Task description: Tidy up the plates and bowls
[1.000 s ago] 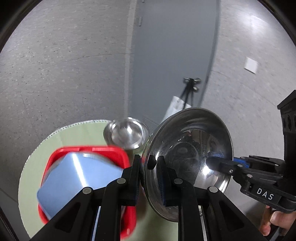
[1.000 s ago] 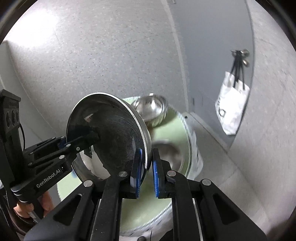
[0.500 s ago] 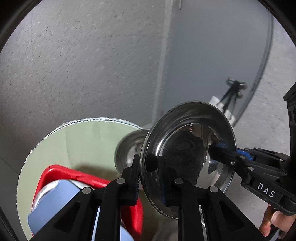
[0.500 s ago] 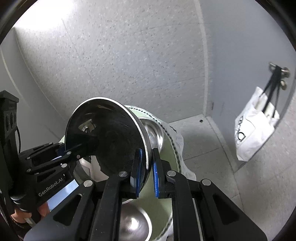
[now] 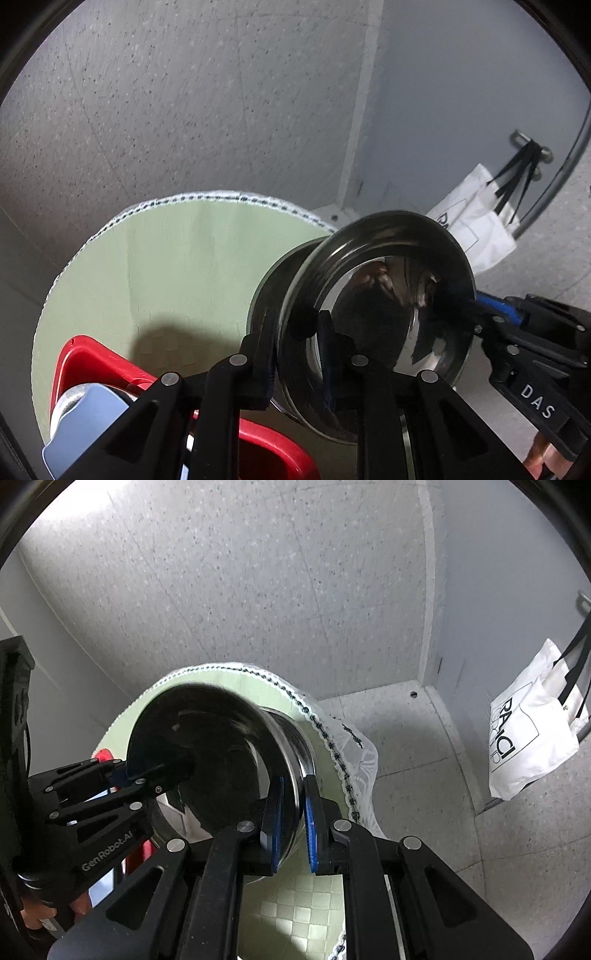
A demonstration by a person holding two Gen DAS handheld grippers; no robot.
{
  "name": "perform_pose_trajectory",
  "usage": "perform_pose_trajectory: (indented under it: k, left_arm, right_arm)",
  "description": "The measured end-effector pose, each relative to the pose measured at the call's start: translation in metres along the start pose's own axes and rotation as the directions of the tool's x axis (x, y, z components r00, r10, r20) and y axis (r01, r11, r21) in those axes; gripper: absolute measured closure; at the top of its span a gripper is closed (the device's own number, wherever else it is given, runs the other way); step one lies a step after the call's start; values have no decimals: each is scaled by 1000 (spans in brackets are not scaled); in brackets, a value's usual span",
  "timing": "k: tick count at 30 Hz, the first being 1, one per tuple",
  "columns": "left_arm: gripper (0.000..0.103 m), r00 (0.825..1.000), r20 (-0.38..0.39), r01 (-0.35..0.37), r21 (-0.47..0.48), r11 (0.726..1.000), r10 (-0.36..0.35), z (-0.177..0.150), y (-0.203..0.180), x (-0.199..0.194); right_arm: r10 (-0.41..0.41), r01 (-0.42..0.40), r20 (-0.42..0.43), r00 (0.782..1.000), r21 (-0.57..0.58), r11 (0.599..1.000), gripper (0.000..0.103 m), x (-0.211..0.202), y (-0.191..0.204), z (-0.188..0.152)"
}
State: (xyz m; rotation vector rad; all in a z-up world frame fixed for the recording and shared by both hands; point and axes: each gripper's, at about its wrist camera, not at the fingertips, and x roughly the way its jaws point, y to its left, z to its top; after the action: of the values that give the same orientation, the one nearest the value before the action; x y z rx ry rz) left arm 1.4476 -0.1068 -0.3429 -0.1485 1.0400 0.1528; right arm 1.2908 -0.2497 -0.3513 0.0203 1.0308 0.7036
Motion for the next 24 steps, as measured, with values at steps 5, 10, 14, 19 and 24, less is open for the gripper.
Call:
perform_pose_trajectory:
  k: [5,10,14,19,24]
  left_arm:
    - [86,1000,-20,-12,-9,1000,12,13,-3,26]
    - [77,1000,-16,-16,-15,1000,16,19,-8,40]
    - [69,1000,-21,-2,-14,1000,2,24,-15,51]
    - [37,999,51,-3,-33,999,5,8,-7,23]
    - [30,993,119,9,10,1000,-10,-11,-20,-5]
  right_arm:
    - [-34,34,-7,999,-41,999,93,10,6,4]
    - [-36,36,-11,999,-41,998,93,17,9,5]
    - [-25,24,-13,1000,-36,999,92,19,12,3]
    - [-4,4,26,1000,-2,1000,92,-6,6,-3]
    - [-15,14,63,998,25,1000,53,-44,-1,-27]
